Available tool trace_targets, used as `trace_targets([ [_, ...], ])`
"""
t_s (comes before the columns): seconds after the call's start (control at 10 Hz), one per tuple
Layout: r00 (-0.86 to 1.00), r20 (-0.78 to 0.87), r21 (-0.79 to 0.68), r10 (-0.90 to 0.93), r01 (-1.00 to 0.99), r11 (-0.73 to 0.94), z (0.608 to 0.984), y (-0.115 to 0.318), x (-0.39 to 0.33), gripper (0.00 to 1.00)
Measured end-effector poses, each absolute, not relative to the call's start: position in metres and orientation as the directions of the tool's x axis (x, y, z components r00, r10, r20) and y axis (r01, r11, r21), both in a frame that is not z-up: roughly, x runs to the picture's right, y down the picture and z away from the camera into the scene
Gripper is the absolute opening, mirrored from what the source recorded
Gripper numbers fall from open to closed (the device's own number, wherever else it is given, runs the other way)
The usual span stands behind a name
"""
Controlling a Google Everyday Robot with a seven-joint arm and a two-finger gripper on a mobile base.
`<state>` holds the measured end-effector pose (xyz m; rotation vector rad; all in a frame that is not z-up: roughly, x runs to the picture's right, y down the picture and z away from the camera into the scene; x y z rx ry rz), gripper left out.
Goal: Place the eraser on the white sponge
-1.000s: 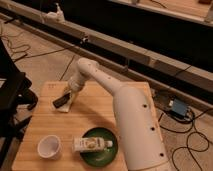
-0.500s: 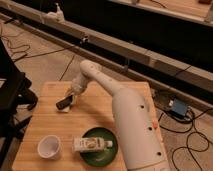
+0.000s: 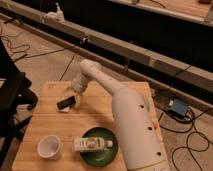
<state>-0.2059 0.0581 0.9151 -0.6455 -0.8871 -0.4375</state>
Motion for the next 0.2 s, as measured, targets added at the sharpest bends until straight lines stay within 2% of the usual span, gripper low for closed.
trace_targets([
  [0.2,0.574,0.811,-0.315,-0.111,0.589,0.744,0.9062,0.0486,-0.1987,0.78],
])
